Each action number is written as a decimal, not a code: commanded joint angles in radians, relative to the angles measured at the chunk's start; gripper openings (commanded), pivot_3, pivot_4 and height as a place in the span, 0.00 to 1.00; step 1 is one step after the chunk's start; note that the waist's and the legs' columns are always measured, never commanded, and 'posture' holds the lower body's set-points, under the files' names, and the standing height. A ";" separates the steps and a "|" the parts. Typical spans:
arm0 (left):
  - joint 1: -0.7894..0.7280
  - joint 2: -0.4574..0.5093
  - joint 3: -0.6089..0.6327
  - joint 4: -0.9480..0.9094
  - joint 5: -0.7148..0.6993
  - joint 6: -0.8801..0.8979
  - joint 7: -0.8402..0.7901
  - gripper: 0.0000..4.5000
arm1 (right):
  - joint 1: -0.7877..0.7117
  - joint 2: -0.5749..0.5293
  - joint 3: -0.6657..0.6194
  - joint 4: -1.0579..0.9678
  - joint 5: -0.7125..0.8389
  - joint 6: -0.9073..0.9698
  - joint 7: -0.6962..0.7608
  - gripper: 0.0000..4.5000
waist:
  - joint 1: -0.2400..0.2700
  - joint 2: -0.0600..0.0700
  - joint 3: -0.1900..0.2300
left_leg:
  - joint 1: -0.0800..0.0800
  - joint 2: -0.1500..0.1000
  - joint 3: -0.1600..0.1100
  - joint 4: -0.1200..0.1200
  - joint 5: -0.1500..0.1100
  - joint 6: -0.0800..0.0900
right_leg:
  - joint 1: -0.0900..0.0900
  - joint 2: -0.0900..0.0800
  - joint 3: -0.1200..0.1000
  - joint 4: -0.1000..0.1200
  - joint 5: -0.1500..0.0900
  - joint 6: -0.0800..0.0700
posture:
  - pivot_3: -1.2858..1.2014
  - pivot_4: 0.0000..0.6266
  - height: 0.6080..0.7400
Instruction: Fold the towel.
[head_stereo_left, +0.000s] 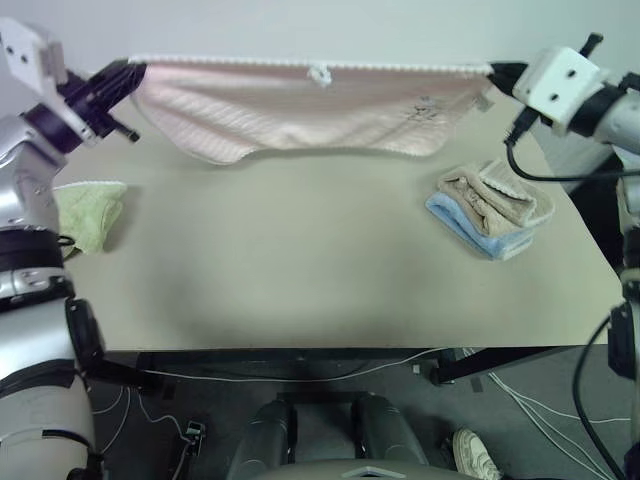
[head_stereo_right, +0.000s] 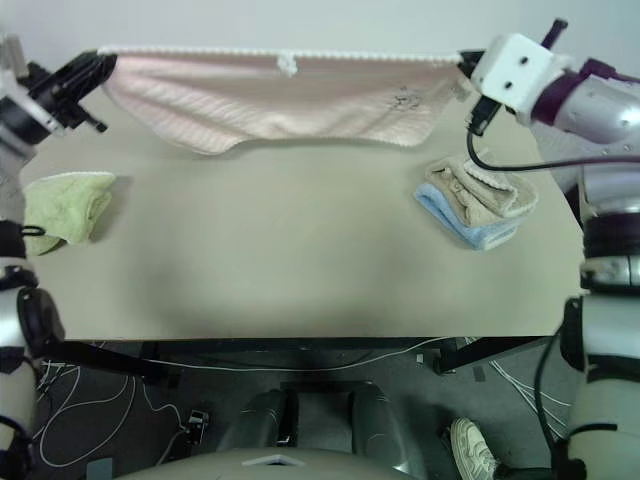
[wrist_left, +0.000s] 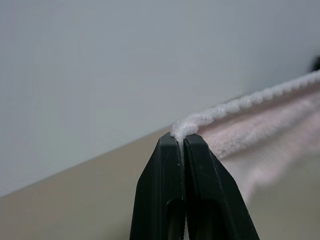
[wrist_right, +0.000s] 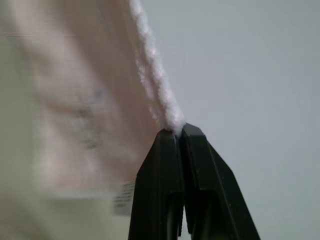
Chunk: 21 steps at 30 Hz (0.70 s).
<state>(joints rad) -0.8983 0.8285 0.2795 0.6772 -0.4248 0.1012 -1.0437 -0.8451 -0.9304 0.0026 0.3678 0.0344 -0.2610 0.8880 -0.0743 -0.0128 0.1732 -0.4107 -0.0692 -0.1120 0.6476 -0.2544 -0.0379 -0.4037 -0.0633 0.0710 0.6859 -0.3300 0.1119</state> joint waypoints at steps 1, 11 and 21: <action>0.127 0.056 0.050 -0.070 -0.031 0.017 -0.091 0.00 | 0.179 -0.035 -0.055 -0.222 0.133 0.146 0.097 0.01 | 0.004 0.000 0.000 | 0.000 0.000 0.000 0.001 0.000 0.000 | 0.000 0.000 0.000 0.001 0.000 0.000 | 0.52 0.24 1.00; 0.582 0.167 0.076 -0.381 -0.090 0.210 -0.251 0.00 | 0.636 -0.095 -0.077 -0.562 0.250 0.365 0.236 0.01 | 0.026 0.000 0.000 | 0.000 -0.001 0.000 0.002 0.000 0.001 | 0.001 -0.002 0.001 0.002 0.000 0.000 | 0.52 0.24 1.00; 0.566 0.158 0.040 -0.349 -0.017 0.175 -0.182 0.00 | 0.558 -0.065 -0.043 -0.524 0.230 0.411 0.232 0.01 | 0.035 0.000 0.000 | 0.003 -0.001 -0.001 0.002 -0.001 0.001 | 0.006 -0.002 -0.001 0.000 0.000 0.000 | 0.52 0.24 1.00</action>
<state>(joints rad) -0.3053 0.9805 0.3226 0.3180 -0.4624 0.3123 -1.2518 -0.2596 -0.9993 -0.0349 -0.1721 0.2815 0.1582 1.1409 -0.0396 -0.0129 0.1733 -0.4073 -0.0697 -0.1132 0.6495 -0.2550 -0.0372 -0.3982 -0.0657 0.0699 0.6858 -0.3296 0.1117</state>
